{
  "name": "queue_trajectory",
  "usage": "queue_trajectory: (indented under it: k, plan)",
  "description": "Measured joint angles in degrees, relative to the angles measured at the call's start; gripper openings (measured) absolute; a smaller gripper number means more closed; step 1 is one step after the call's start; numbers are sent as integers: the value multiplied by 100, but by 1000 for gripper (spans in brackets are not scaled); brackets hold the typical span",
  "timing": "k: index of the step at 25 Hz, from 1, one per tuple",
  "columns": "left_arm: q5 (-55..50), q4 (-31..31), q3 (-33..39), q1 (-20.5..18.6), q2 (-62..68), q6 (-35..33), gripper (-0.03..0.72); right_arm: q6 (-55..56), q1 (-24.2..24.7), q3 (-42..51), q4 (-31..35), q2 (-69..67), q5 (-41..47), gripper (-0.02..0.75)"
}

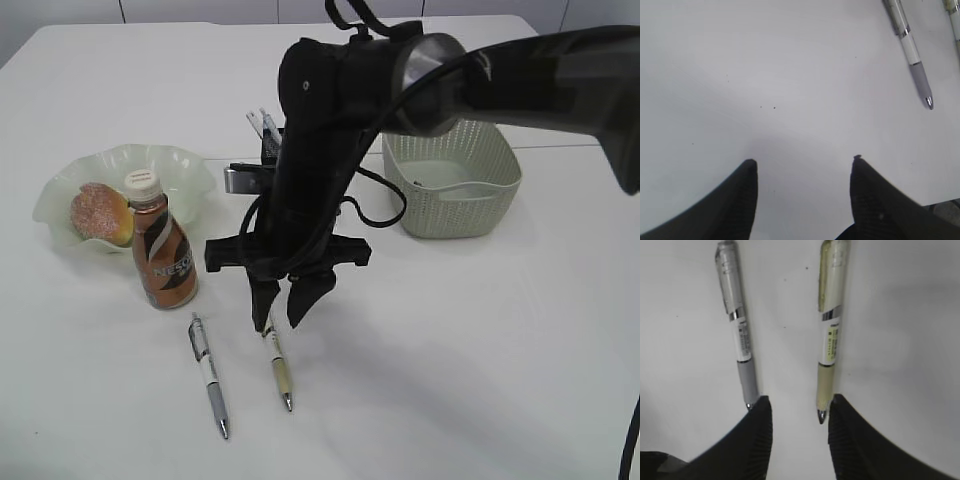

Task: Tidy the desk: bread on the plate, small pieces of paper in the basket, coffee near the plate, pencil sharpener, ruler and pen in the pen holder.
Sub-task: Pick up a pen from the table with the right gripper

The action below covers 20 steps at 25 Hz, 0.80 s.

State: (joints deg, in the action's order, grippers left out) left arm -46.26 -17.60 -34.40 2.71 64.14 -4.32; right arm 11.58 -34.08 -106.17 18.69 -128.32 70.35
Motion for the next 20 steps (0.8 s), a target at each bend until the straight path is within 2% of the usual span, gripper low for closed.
queue_trajectory:
  k: [5, 11, 20]
  plan:
    - [66, 0, 0, 0, 0, 0, 433, 246, -165, 0, -554, -12, -117, 280]
    - [101, 0, 0, 0, 0, 0, 433, 383, -224, 0, -605, -33, -640, 280]
    - [105, -10, 0, 0, 0, 0, 433, 498, -224, -11, -693, -254, -950, 279]
